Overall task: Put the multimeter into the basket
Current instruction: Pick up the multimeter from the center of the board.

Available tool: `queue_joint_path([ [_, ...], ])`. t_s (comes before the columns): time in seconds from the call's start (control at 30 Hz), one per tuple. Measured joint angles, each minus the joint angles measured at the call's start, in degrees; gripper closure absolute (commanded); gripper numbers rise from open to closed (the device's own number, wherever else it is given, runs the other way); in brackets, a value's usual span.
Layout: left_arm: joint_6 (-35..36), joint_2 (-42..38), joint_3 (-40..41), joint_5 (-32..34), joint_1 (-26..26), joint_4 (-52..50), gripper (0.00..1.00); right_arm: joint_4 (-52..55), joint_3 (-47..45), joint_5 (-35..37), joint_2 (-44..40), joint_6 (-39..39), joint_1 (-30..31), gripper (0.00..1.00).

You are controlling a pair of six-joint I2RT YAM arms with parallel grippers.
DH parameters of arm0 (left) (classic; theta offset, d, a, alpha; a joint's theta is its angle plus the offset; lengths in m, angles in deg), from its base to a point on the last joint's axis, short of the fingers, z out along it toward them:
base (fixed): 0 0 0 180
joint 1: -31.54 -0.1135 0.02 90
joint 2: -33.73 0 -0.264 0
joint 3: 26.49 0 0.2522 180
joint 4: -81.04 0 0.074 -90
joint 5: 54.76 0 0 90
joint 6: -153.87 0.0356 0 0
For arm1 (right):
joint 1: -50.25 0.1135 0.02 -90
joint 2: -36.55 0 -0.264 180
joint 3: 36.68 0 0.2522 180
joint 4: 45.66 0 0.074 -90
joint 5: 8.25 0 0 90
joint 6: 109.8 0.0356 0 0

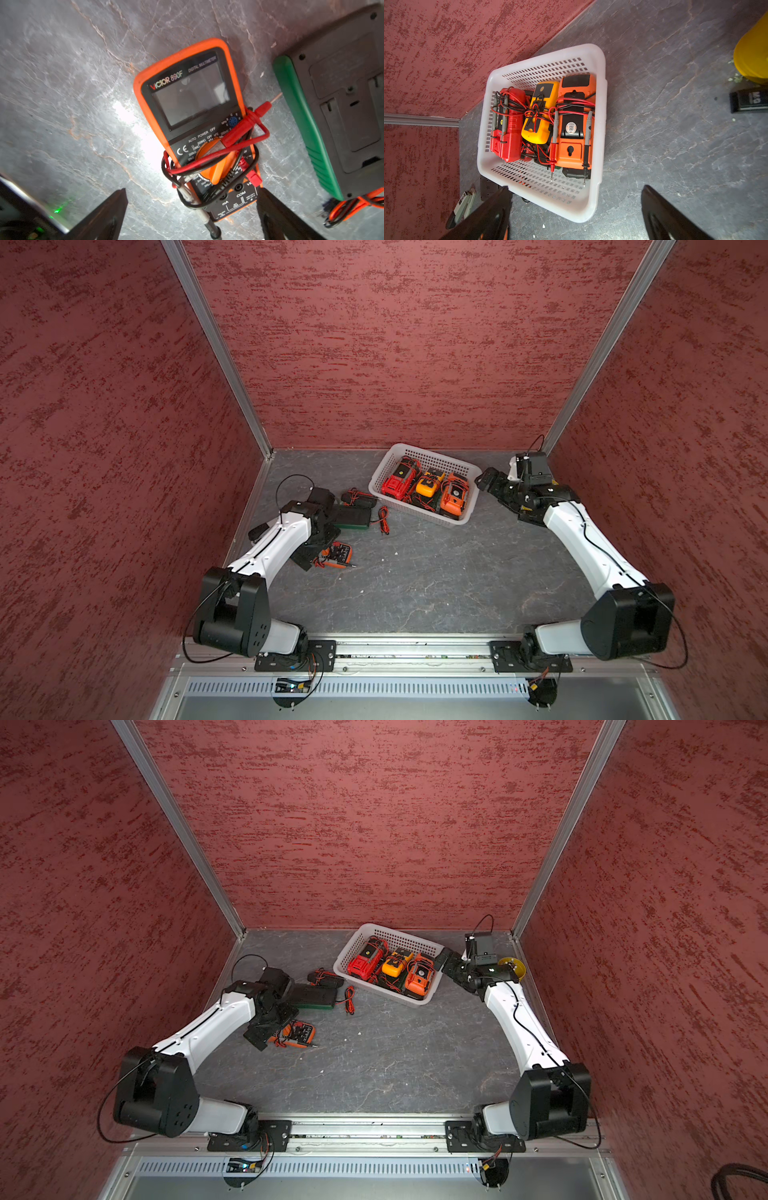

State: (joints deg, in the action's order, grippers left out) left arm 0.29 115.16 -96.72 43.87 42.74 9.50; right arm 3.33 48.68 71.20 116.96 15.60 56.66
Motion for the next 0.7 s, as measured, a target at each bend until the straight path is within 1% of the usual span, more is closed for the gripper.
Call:
queue_joint_path([
  [0.33, -4.0, 6.6, 1.1, -1.3, -1.4, 8.3, 0.0, -0.1, 0.0, -1.0, 1.9, -0.8, 0.0, 0.01],
  [0.7, -5.0, 13.6, 1.0, -1.0, -2.4, 11.0, 0.0, -0.1, 0.2, -1.7, 2.4, -0.8, 0.0, 0.01],
])
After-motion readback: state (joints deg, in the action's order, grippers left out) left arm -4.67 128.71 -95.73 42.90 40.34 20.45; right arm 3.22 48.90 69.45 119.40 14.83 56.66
